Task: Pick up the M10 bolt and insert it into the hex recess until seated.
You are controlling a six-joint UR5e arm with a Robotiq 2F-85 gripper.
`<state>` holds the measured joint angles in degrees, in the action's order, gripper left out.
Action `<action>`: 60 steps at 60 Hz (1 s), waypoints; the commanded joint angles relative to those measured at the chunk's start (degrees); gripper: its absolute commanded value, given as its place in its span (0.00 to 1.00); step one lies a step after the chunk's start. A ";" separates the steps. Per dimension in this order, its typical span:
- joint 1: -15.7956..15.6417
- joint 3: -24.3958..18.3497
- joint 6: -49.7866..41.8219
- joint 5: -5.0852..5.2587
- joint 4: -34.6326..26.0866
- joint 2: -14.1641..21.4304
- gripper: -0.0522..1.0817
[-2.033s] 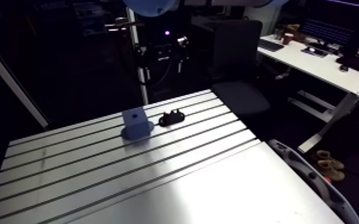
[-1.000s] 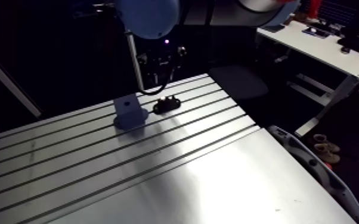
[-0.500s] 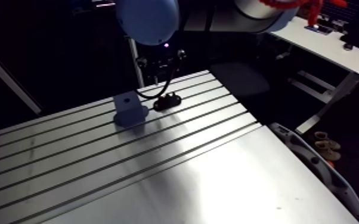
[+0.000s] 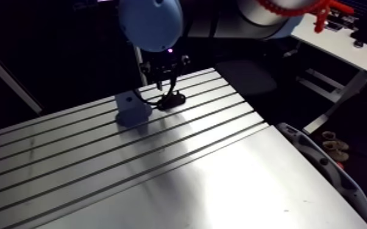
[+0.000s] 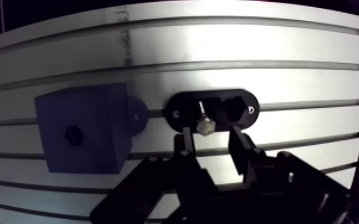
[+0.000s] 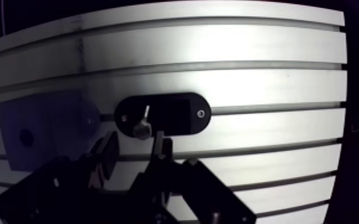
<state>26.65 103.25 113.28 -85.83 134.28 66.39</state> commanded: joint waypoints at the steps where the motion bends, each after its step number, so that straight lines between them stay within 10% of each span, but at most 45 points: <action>1: -0.10 0.14 -0.11 -0.08 0.79 -0.51 0.54; 60: -0.18 0.42 -0.03 -0.26 2.89 -2.72 0.54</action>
<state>26.46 103.67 113.29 -86.08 137.13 63.96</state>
